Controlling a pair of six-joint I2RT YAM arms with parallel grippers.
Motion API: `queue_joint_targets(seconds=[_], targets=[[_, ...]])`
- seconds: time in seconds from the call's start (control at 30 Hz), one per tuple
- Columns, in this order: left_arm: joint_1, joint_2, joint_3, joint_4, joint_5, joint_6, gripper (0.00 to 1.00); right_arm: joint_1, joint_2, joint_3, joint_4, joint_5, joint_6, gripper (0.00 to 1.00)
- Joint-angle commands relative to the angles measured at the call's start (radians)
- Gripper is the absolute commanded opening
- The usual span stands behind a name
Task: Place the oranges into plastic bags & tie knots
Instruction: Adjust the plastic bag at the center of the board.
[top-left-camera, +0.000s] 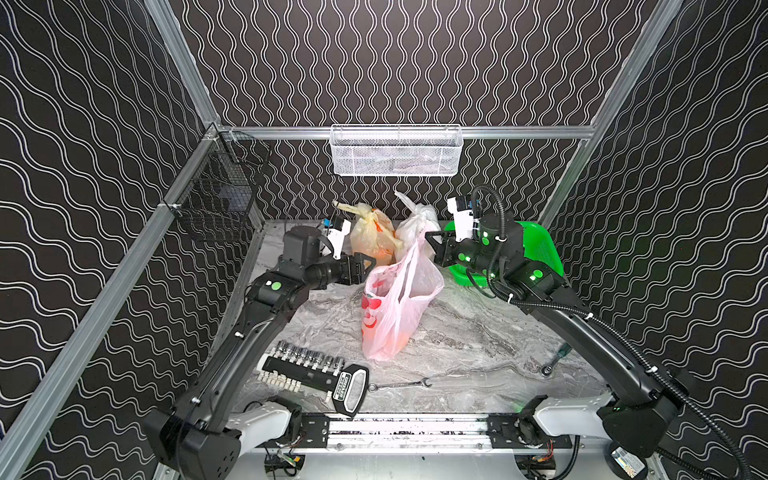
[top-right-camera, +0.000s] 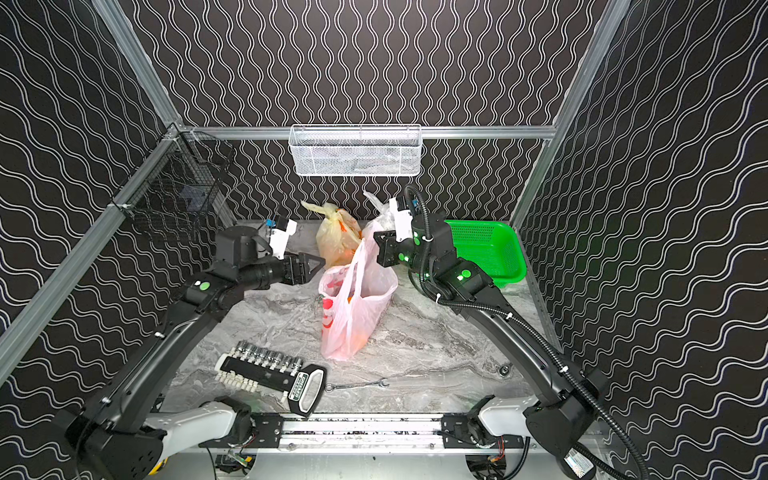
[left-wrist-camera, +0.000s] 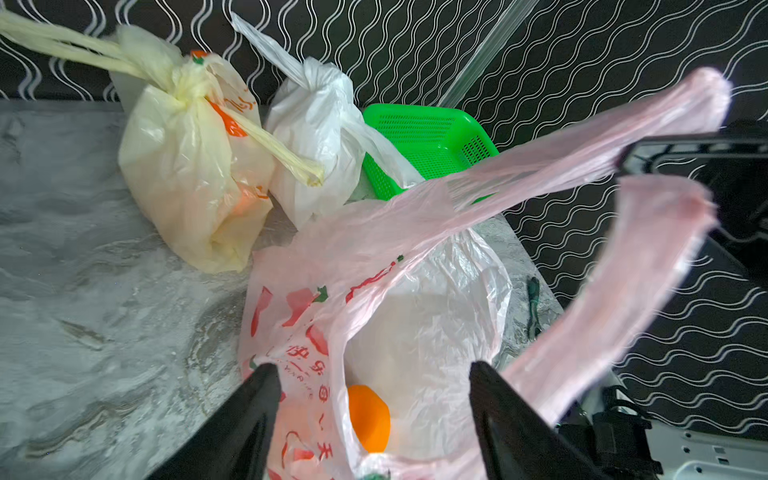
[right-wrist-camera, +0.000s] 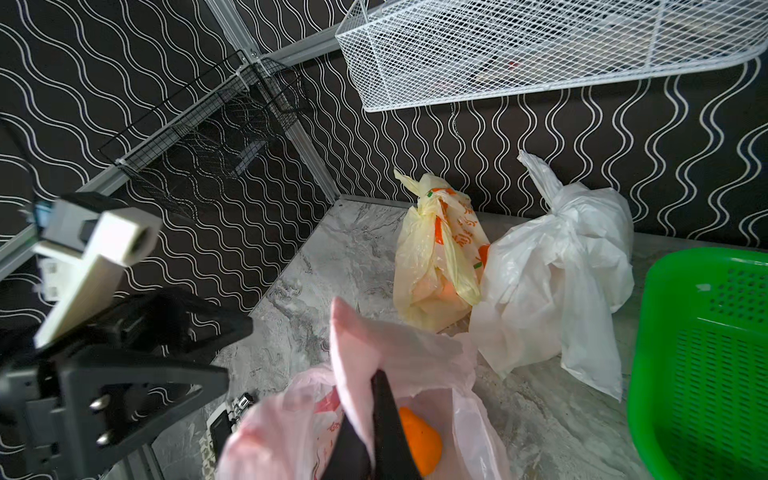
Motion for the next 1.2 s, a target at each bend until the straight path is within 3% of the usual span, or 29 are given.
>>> queue_joint_targets(seconds=[0.0,0.1,0.33,0.53,0.57,0.7,0.73,0.8,0.87,1.03,1.17], targets=[[-0.118,-0.038,0.028,-0.064,-0.082,0.059,0.87,-0.003,-0.001,0.009,-0.012,0.017,0.019,0.00],[-0.265,-0.062,0.011,-0.036,-0.172,0.061,0.99,-0.022,0.000,0.011,-0.011,-0.006,0.044,0.00],[-0.449,0.008,-0.011,0.047,-0.331,0.041,0.99,-0.054,-0.008,-0.008,0.019,-0.084,0.091,0.00],[-0.528,0.091,-0.009,0.063,-0.461,0.041,0.99,-0.058,-0.012,-0.019,0.018,-0.091,0.103,0.00],[-0.530,0.101,-0.004,0.057,-0.476,0.041,0.96,-0.058,-0.015,-0.022,0.017,-0.085,0.102,0.00],[-0.532,0.110,0.028,0.031,-0.492,0.044,0.35,-0.058,-0.044,-0.035,-0.006,0.005,0.079,0.00],[-0.530,0.107,0.040,0.021,-0.494,0.051,0.23,-0.058,-0.059,-0.041,-0.013,0.044,0.067,0.00],[-0.529,0.102,0.064,0.002,-0.488,0.075,0.09,-0.058,-0.096,-0.055,-0.016,0.080,0.029,0.00],[-0.519,0.104,0.087,-0.013,-0.455,0.097,0.00,-0.058,-0.139,-0.069,-0.008,0.077,-0.013,0.00],[-0.406,0.129,0.122,-0.006,-0.254,0.107,0.00,-0.058,-0.212,-0.074,-0.018,0.090,-0.055,0.00],[-0.294,0.163,0.163,0.016,-0.101,0.119,0.00,-0.058,-0.247,-0.066,-0.013,-0.004,-0.082,0.00]])
